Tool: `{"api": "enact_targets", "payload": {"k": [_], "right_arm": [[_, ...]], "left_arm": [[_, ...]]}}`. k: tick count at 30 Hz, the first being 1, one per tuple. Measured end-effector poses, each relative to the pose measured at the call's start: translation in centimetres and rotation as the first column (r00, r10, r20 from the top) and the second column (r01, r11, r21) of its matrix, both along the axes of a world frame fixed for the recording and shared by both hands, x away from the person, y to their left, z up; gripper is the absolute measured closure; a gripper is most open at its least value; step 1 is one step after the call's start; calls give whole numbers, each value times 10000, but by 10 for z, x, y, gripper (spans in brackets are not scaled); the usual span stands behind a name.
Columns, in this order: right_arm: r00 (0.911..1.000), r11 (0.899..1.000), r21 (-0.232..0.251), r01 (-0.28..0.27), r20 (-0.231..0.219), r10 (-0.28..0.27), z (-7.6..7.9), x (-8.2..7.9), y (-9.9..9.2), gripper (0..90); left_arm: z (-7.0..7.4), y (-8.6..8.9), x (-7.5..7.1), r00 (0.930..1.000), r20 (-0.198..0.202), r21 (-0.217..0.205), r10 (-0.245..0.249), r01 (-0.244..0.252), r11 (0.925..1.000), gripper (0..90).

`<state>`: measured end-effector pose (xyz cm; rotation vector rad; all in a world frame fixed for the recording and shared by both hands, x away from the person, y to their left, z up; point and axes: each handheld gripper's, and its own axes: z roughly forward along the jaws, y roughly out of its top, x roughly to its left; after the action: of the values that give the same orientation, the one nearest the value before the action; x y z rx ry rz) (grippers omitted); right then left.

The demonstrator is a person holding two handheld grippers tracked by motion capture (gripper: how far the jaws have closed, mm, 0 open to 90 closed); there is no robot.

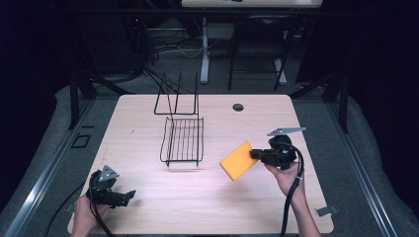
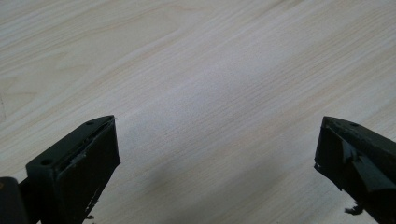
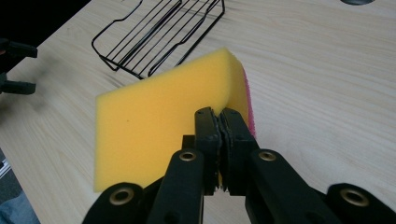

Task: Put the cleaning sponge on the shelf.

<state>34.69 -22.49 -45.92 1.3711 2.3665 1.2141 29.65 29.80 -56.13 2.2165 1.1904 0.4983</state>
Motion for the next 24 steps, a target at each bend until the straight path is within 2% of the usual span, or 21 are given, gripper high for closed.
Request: {"api": "enact_targets", "payload": {"k": [11,23,24], "right_arm": [[10000,9996,294,-16,-10,16,-4,8,14,870],[9997,9993,266,-244,30,243,-4,17,30,869],[9999,9992,371,-125,3,125,-3,17,32,869]], "left_arm": [[0,0,0,10000,-33,11,-5,5,10000,0],[-1,0,1,10000,-31,20,-9,9,10000,0],[0,0,1,10000,-51,6,-10,10,10000,0]]}}
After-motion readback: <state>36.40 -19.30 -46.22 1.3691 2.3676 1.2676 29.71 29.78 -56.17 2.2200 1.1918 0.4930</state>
